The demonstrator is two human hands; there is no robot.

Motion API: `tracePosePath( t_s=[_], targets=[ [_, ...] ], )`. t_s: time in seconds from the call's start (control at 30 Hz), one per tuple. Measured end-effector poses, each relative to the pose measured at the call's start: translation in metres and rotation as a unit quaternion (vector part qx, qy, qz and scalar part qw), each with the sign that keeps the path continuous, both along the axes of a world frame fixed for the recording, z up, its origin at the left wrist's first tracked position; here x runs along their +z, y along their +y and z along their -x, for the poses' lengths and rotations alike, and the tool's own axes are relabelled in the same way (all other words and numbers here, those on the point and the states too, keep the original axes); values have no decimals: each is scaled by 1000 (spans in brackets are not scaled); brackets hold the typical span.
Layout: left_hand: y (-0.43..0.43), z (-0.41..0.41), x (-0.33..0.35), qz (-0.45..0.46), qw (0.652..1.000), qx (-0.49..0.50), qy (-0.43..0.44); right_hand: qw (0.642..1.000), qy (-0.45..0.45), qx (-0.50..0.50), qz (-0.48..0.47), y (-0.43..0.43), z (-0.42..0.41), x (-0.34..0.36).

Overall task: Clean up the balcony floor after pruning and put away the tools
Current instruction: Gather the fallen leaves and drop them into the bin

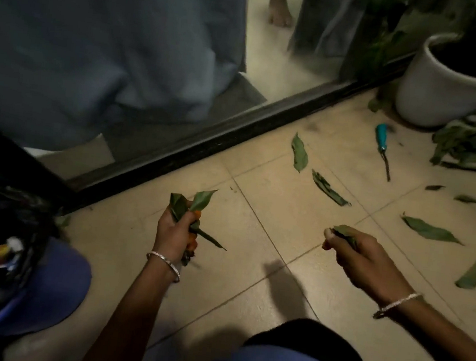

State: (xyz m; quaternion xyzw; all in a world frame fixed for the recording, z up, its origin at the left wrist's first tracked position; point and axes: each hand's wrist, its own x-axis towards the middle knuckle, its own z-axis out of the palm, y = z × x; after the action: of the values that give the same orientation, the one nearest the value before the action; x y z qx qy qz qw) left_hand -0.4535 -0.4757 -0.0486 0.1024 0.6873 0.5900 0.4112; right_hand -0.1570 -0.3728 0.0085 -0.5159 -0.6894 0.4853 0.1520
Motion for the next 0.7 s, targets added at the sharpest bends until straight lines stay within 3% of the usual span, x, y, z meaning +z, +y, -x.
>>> tracePosePath(
  t_s=[0.2, 0.3, 0.5, 0.6, 0.7],
  targets=[
    [-64, 53, 72, -41, 994, 105, -5, 972, -31, 230, 26, 12, 111, 118],
    [-91, 72, 102, -55, 982, 176, 38, 966, 14, 258, 25, -12, 175, 141],
    [-179, 156, 140, -36, 926, 367, 84, 952, 75, 267, 134, -103, 310, 132],
    [-206, 190, 133, -6, 922, 381, 64, 950, 72, 251, 172, -144, 367, 115],
    [-211, 201, 132, -8, 932, 361, -36, 950, 59, 255, 171, -178, 419, 98]
  ],
)
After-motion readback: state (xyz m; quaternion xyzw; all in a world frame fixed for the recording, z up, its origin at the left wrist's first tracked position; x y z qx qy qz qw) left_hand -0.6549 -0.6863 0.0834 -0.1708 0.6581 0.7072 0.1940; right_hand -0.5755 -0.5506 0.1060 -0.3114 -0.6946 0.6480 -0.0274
